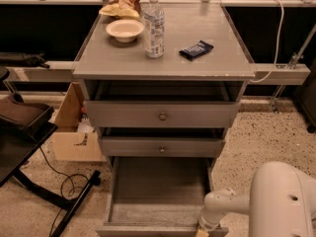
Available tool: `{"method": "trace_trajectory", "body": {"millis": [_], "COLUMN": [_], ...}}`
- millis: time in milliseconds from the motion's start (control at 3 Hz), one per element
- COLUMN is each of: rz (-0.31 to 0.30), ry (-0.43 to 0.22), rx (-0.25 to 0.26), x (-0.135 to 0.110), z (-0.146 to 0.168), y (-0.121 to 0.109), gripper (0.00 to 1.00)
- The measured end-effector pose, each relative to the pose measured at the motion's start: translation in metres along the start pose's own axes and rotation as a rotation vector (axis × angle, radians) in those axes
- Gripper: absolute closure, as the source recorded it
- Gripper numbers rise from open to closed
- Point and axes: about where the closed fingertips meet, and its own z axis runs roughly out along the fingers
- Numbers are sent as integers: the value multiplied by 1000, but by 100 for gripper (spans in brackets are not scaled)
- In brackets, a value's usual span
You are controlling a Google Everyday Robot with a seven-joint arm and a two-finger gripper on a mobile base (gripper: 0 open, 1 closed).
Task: Open bottom drawer
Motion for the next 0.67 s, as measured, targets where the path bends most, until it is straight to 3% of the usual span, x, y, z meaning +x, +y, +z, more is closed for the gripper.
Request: {"method": "trace_trajectory", "body": {"millis": [333,667], "rz": [0,10], "ry": [-3,0], "rx": [-1,-19], "x": [1,11], "z": [1,5], "y": [2,24], "gripper": [0,0]}}
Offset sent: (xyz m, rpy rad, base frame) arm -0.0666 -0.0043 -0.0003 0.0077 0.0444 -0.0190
